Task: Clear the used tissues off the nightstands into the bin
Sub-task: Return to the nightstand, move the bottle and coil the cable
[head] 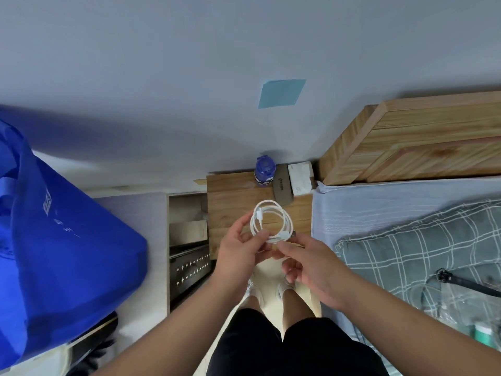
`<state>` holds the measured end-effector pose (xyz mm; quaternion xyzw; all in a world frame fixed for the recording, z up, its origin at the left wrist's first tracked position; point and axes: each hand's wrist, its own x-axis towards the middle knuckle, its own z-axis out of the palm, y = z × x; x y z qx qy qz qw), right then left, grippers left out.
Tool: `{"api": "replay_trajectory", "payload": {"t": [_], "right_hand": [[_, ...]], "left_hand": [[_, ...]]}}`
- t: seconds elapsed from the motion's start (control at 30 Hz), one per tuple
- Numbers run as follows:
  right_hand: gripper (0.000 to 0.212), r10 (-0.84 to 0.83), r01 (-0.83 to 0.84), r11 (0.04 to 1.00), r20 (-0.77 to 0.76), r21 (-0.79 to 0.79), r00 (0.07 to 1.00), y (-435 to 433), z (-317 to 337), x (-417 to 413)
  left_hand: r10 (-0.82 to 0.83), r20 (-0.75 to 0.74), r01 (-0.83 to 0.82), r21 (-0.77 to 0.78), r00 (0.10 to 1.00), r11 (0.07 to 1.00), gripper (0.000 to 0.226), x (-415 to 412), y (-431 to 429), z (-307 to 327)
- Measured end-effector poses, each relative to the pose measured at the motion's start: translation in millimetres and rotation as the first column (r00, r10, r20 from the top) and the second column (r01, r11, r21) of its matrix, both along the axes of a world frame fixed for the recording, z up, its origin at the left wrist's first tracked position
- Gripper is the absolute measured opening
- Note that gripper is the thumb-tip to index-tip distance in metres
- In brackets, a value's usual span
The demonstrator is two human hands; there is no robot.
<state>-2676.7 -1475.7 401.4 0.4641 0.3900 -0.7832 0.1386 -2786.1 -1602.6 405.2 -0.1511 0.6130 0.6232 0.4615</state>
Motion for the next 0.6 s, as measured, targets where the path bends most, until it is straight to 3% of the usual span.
{"api": "replay_trajectory", "payload": {"t": [0.03, 0.1, 0.2, 0.23, 0.3, 0.4, 0.47, 0.6], "right_hand": [[0.014, -0.057, 0.057, 0.998, 0.020, 0.007, 0.998, -1, -3, -1], [0.013, -0.063, 0.057, 0.988, 0.031, 0.144, 0.998, 1, -5, -3], [0.008, 0.205, -0.203, 0.825, 0.055, 0.528, 0.977, 6, -11, -3], [0.005, 0.271, -0.252, 0.779, 0.054, 0.574, 0.961, 8, -13, -4], [0.009, 0.269, -0.234, 0.817, 0.010, 0.527, 0.963, 11, -19, -5], [0.010, 0.053, -0.054, 0.955, 0.010, 0.290, 0.999, 18, -47, -13], [0.015, -0.017, -0.002, 0.980, 0.092, 0.200, 0.996, 20, -80, -20], [0.017, -0.042, 0.000, 0.982, 0.216, 0.191, 0.976, 19, -170, -42]], "left_hand": [[-0.040, -0.052, 0.039, -0.033, 0.998, 0.999, 0.045, 4, 1, -2], [-0.112, -0.131, 0.098, -0.108, 0.985, 0.989, 0.046, 9, 2, -6], [-0.100, -0.168, 0.076, -0.139, 0.981, 0.987, 0.038, 6, 1, -10], [-0.090, -0.181, 0.064, -0.142, 0.979, 0.988, 0.032, 4, -1, -12], [-0.103, -0.235, 0.059, -0.186, 0.967, 0.981, 0.019, -2, -3, -18], [-0.181, -0.278, 0.094, -0.298, 0.943, 0.950, 0.014, -9, -3, -44], [-0.173, -0.239, 0.090, -0.324, 0.956, 0.942, 0.013, -12, 3, -74], [-0.185, -0.176, 0.099, -0.409, 0.967, 0.907, 0.009, -26, 18, -159]]}}
